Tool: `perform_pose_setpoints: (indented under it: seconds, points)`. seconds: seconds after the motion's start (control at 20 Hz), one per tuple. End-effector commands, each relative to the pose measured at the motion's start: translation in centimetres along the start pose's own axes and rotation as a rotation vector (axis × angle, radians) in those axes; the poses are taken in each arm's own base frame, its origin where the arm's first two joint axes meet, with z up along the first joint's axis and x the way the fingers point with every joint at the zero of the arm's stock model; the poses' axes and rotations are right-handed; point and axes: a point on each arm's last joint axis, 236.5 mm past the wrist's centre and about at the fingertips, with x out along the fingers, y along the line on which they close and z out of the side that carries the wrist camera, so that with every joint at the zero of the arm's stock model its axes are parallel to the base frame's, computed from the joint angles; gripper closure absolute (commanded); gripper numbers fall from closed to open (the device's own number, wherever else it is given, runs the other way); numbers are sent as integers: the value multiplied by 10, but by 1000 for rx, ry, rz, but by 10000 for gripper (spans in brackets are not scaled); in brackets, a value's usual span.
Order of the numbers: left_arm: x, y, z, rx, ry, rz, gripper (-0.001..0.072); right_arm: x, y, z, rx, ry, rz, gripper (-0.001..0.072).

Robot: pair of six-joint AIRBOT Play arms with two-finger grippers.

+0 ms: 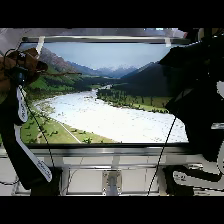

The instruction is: Fold the clothes and pants, and hang the long-sleeved shirts on hangers.

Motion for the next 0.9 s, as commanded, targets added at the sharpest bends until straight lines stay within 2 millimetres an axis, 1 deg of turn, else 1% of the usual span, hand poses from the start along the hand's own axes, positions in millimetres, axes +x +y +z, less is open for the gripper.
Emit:
perform_pose_setpoints:
  seconds: [0.0, 0.05, 0.1, 0.2, 0.25, 0.3, 0.35, 0.4, 0.5, 0.6, 0.65, 0.7, 0.75, 0.8, 0.85]
  points:
    - [-2, 3, 4, -10, -13, 4, 536, 5, 8, 3, -20, -10, 5, 691]
    - [-2, 3, 4, -9, -12, 4, 675, 5, 7, 4, -20, -12, 3, 691]
    - [-2, 3, 2, -8, -4, 5, 699, 5, 7, 4, -20, -11, 3, 691]
    - [-4, 7, -4, 7, 26, 22, 699, 5, 7, 4, -21, -12, 3, 691]
    - [-9, 11, -6, 13, 45, 33, 700, 5, 7, 4, -21, -11, 2, 691]
    - [-16, 15, -6, 12, 59, 40, 699, 5, 7, 4, -21, -11, 1, 691]
    - [-29, 19, 0, 6, 63, 47, 700, 5, 7, 3, -21, -9, -1, 691]
    - [-45, 23, 10, 1, 53, 52, 701, 5, 4, 2, -22, -2, -13, 691]
    - [-95, 28, 42, -16, 7, 55, 701, 3, -10, -6, -36, 32, -69, 691]
    - [-166, 24, 76, -56, -52, 12, 701, -2, -32, -23, -35, 106, -164, 691]
    - [-204, 19, 89, -79, -80, -26, 701, -6, -45, -36, -29, 164, -219, 691]
    - [-244, 10, 100, -102, -111, -80, 701, -11, -57, -49, -18, 220, -271, 691]
    - [-289, -6, 110, -125, -148, -166, 701, -20, -70, -64, -3, 285, -337, 691]
    - [-337, -27, 116, -142, -180, -278, 701, -28, -83, -76, 11, 338, -397, 691]
    - [-383, -52, 118, -146, -206, -404, 701, -37, -94, -82, -2, 372, -451, 691]
